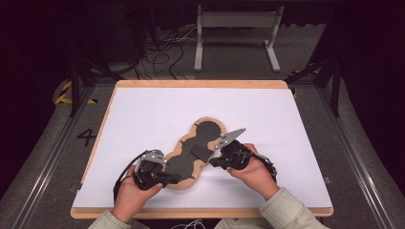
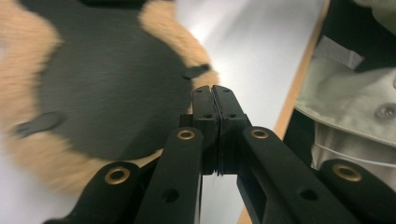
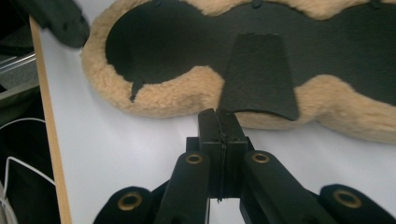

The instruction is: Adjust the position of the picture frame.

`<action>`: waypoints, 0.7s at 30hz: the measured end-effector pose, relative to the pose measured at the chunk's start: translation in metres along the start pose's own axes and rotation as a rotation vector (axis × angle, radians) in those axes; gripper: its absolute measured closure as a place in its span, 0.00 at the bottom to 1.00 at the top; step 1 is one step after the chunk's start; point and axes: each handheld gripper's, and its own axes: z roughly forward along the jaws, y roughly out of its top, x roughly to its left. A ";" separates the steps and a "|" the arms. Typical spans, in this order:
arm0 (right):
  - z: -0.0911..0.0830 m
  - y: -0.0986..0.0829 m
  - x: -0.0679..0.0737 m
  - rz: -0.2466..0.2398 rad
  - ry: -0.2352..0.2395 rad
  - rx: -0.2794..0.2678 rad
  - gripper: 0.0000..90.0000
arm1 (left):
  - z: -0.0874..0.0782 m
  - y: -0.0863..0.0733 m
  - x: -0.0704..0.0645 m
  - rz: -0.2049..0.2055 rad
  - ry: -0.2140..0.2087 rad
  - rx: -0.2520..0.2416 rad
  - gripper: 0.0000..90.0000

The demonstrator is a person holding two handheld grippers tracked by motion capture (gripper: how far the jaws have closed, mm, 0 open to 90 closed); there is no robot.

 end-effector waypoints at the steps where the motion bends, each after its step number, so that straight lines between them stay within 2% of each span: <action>1: -0.002 -0.001 -0.002 0.005 -0.005 -0.006 1.00 | 0.003 0.001 -0.002 0.017 -0.014 0.014 0.99; 3: -0.007 -0.002 -0.005 0.018 -0.015 -0.016 1.00 | 0.011 0.003 -0.005 0.070 -0.053 0.050 0.99; 7: -0.012 -0.006 -0.009 0.036 -0.024 -0.027 1.00 | 0.026 0.005 -0.008 0.117 -0.066 0.134 0.99; 11: -0.015 -0.008 -0.011 0.047 -0.035 -0.036 1.00 | 0.034 0.007 -0.008 0.122 -0.062 0.168 0.99; 14: -0.017 -0.009 -0.013 0.055 -0.039 -0.039 1.00 | 0.045 0.008 -0.007 0.132 -0.044 0.211 0.98; 18: -0.017 -0.010 -0.015 0.064 -0.041 -0.039 1.00 | 0.049 0.009 -0.007 0.134 -0.035 0.214 1.00; 21: -0.018 -0.010 -0.017 0.073 -0.044 -0.042 1.00 | 0.049 0.009 -0.008 0.111 -0.022 0.217 1.00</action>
